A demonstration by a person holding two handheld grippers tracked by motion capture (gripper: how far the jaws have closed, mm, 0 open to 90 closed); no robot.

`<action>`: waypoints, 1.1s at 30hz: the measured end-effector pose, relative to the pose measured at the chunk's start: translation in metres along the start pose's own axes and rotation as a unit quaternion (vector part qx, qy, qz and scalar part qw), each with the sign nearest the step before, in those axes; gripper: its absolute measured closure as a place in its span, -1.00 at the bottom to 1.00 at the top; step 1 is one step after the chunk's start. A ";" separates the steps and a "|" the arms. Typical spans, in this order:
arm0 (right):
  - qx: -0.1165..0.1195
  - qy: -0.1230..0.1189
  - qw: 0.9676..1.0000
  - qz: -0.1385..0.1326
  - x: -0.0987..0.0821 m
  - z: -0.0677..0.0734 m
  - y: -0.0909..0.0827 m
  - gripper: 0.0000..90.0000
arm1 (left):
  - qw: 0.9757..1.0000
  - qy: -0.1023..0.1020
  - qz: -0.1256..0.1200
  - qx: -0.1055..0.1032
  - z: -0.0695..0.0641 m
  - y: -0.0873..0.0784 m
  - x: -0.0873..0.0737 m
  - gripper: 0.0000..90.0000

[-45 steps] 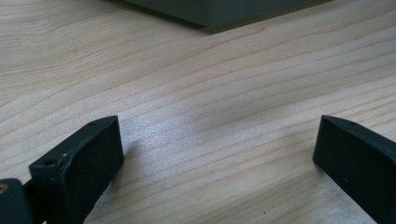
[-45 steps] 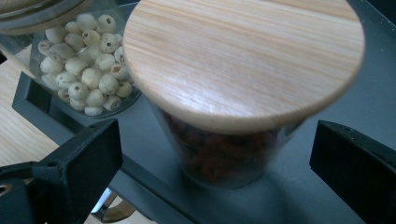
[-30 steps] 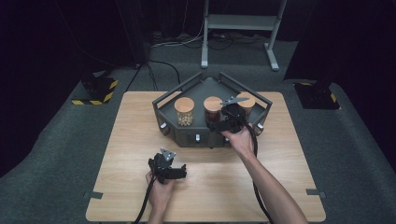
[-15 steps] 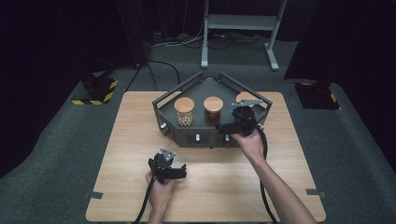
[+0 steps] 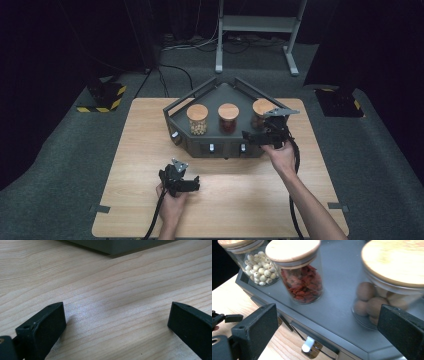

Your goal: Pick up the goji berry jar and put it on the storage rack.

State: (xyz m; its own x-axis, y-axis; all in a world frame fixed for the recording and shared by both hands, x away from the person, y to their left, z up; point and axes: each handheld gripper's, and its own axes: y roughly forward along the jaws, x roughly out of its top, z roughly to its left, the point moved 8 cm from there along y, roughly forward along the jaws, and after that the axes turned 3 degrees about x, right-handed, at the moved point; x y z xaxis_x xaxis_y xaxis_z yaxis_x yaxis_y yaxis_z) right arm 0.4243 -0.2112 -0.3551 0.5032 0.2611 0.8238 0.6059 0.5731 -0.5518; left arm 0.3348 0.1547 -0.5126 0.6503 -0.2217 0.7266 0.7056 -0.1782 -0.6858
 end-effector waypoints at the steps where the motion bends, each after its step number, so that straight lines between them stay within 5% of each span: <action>1: 0.000 0.000 1.000 0.000 0.000 0.000 0.000 -0.94 | 1.000 0.000 0.000 0.000 0.000 0.000 0.000 -0.97; 33: -0.039 0.027 0.999 -0.025 -0.036 -0.038 -0.037 -0.91 | 1.000 0.000 0.000 0.000 0.000 0.000 0.000 -0.97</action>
State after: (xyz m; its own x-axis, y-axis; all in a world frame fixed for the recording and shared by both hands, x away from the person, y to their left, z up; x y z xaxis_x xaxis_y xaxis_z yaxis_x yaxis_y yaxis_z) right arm 0.4075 -0.2716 -0.3691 0.5021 0.1904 0.8436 0.6758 0.5224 -0.5201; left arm 0.3348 0.1546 -0.5126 0.6503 -0.2216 0.7266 0.7057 -0.1781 -0.6858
